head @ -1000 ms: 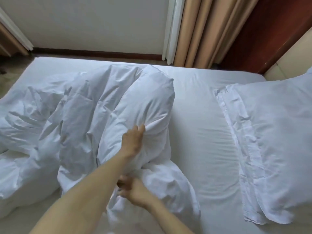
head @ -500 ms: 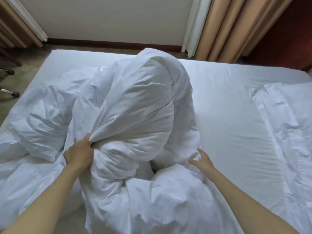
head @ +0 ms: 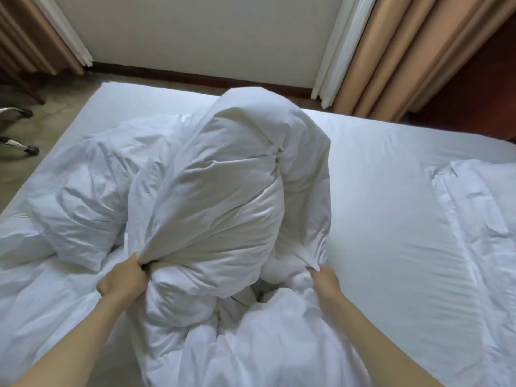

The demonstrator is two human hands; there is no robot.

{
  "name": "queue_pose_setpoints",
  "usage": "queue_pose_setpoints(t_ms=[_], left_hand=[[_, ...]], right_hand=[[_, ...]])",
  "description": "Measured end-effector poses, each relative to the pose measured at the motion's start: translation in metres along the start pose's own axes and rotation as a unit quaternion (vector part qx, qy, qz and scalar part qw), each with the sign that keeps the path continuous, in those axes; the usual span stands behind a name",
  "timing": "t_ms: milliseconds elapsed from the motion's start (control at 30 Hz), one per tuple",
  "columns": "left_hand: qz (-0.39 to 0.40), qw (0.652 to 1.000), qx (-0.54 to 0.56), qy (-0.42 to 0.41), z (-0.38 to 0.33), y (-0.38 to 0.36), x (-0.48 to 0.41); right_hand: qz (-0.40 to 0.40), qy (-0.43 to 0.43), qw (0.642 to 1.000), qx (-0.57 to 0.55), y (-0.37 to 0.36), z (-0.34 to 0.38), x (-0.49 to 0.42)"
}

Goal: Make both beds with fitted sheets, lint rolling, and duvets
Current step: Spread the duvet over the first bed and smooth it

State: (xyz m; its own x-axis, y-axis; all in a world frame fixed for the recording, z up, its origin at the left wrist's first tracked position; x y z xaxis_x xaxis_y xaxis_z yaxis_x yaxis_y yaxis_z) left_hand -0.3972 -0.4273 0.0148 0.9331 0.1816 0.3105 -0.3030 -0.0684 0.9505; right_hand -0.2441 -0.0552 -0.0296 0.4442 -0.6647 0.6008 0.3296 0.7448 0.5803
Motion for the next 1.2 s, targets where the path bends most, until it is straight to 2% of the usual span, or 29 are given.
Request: queue_pose_setpoints(t_ms=[100, 200, 267, 367, 433, 500, 567, 600, 633, 667, 700, 733, 767, 800, 833, 867, 900, 933, 967, 1033, 1100, 1167, 1200], left_hand=[[0.009, 1.000, 0.005, 0.013, 0.007, 0.018, 0.012], [0.006, 0.998, 0.050, 0.040, 0.011, 0.047, 0.024], [0.007, 0.994, 0.090, 0.065, 0.016, 0.075, 0.030], [-0.027, 0.980, 0.163, 0.110, 0.033, 0.116, 0.031], [-0.054, 0.962, 0.220, 0.150, 0.048, 0.138, 0.033], [-0.097, 0.930, 0.279, 0.217, 0.056, 0.155, 0.041], [-0.206, 0.879, 0.321, 0.286, 0.047, 0.172, 0.056], [-0.290, 0.852, 0.338, 0.275, 0.033, 0.179, 0.068], [-0.382, 0.828, 0.350, 0.214, 0.012, 0.183, 0.083], [-0.454, 0.812, 0.348, 0.119, -0.014, 0.186, 0.099], [-0.487, 0.804, 0.340, 0.006, -0.042, 0.181, 0.114], [-0.473, 0.816, 0.316, -0.102, -0.067, 0.172, 0.124], [-0.419, 0.846, 0.261, -0.201, -0.089, 0.158, 0.127], [-0.336, 0.885, 0.186, -0.263, -0.101, 0.140, 0.125], [-0.253, 0.918, 0.145, -0.270, -0.105, 0.122, 0.118], [-0.142, 0.958, 0.133, -0.209, -0.099, 0.103, 0.106], [-0.041, 0.983, 0.131, -0.121, -0.088, 0.087, 0.097], [0.029, 0.991, 0.125, -0.047, -0.074, 0.073, 0.088], [0.046, 0.993, 0.109, -0.008, -0.062, 0.062, 0.084], [0.037, 0.997, 0.057, -0.020, -0.046, 0.050, 0.079], [-0.021, 0.997, 0.002, -0.072, -0.047, 0.044, 0.087], [-0.058, 0.984, -0.019, -0.168, -0.064, 0.032, 0.103], [-0.035, 0.972, -0.026, -0.231, -0.076, 0.030, 0.116]], right_hand=[[-0.064, 0.035, 0.984, -0.161, 0.063, 0.090, -0.001], [-0.074, 0.095, 0.935, -0.333, 0.123, 0.188, 0.018], [-0.053, 0.133, 0.903, -0.405, 0.153, 0.243, 0.042], [-0.001, 0.207, 0.868, -0.451, 0.192, 0.324, 0.079], [0.002, 0.260, 0.857, -0.445, 0.218, 0.376, 0.107], [0.023, 0.310, 0.842, -0.440, 0.234, 0.419, 0.133], [0.043, 0.363, 0.829, -0.423, 0.236, 0.448, 0.153], [0.047, 0.387, 0.827, -0.405, 0.230, 0.457, 0.159], [0.048, 0.401, 0.832, -0.380, 0.221, 0.463, 0.163], [0.049, 0.407, 0.842, -0.351, 0.209, 0.464, 0.159], [0.057, 0.407, 0.854, -0.319, 0.194, 0.461, 0.152], [0.062, 0.412, 0.871, -0.261, 0.178, 0.454, 0.137], [0.062, 0.421, 0.892, -0.156, 0.160, 0.440, 0.121], [0.036, 0.421, 0.906, -0.017, 0.144, 0.421, 0.103], [-0.004, 0.414, 0.902, 0.127, 0.131, 0.398, 0.082], [-0.037, 0.379, 0.894, 0.234, 0.122, 0.371, 0.065], [-0.048, 0.334, 0.889, 0.310, 0.115, 0.341, 0.052], [-0.041, 0.294, 0.887, 0.353, 0.109, 0.308, 0.040], [-0.024, 0.268, 0.887, 0.375, 0.103, 0.275, 0.032], [0.008, 0.239, 0.886, 0.397, 0.093, 0.218, 0.019], [0.034, 0.230, 0.889, 0.395, 0.083, 0.181, 0.021], [0.061, 0.254, 0.900, 0.349, 0.067, 0.161, 0.033], [0.071, 0.277, 0.902, 0.323, 0.058, 0.155, 0.044]])
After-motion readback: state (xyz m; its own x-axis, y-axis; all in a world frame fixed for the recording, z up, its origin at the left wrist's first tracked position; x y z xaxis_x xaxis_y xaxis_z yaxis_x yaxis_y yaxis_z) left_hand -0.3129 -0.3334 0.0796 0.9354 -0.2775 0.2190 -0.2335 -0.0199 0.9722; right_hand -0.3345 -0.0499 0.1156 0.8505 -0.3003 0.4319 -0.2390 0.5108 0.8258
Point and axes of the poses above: each hand's wrist, its own x-axis away from the middle knuckle, its own y-axis out of the back of the hand, z = x × y, the point moved 2 cm from there along -x, towards the middle knuckle, and after that the axes turned 9 degrees about -z, right-handed, at the moved point
